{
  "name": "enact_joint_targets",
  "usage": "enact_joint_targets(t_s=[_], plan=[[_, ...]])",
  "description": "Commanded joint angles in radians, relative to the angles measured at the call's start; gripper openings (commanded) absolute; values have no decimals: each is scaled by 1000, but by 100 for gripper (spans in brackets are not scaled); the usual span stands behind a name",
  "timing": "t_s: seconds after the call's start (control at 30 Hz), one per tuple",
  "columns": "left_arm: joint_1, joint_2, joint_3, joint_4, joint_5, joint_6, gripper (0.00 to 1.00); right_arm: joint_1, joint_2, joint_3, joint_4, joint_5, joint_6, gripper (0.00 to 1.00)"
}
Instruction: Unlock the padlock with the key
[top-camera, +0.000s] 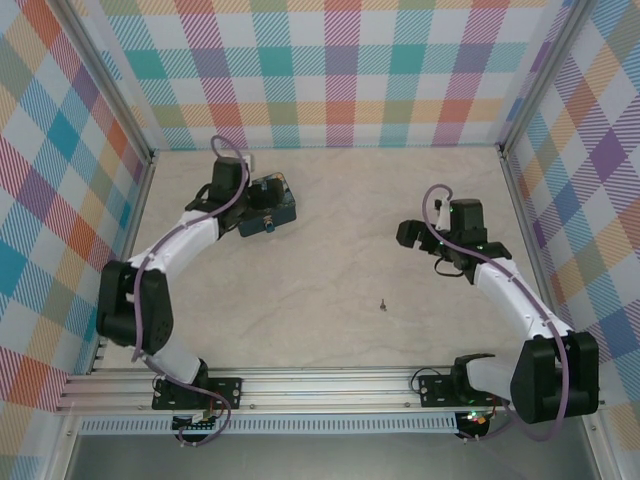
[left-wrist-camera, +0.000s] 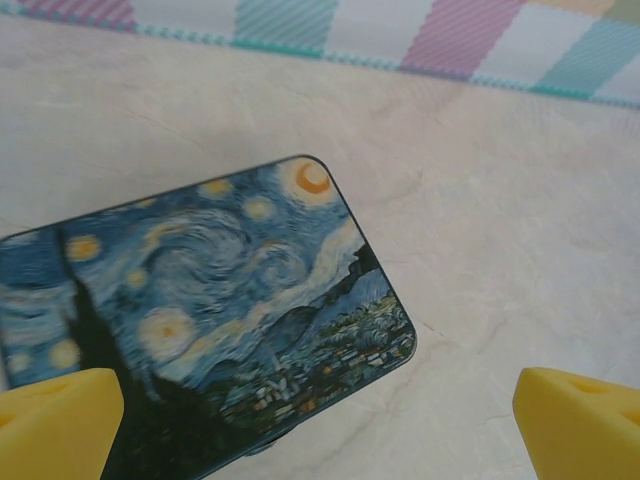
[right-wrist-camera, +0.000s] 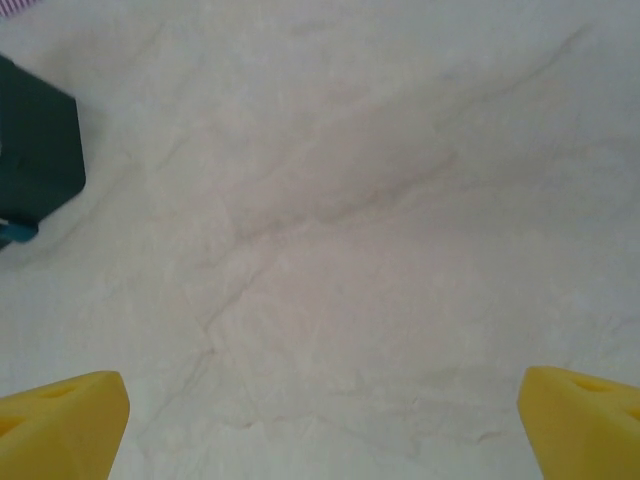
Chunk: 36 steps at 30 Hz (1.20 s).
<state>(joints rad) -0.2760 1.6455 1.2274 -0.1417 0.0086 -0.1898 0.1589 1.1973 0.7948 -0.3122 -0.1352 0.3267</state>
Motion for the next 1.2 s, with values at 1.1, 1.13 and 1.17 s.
enact_joint_targets(t_s=[1.1,1.13,1.17], plan=[[-176,257,94,-161,79,31,100,51,-13,-18,-136,37,51,100],[-191,246,81,-155,74,13,100,52,-12,-16,-145,28,55,100],[-205,235,70,-153,69,1,100,55,-10,-16,-155,20,57,100]])
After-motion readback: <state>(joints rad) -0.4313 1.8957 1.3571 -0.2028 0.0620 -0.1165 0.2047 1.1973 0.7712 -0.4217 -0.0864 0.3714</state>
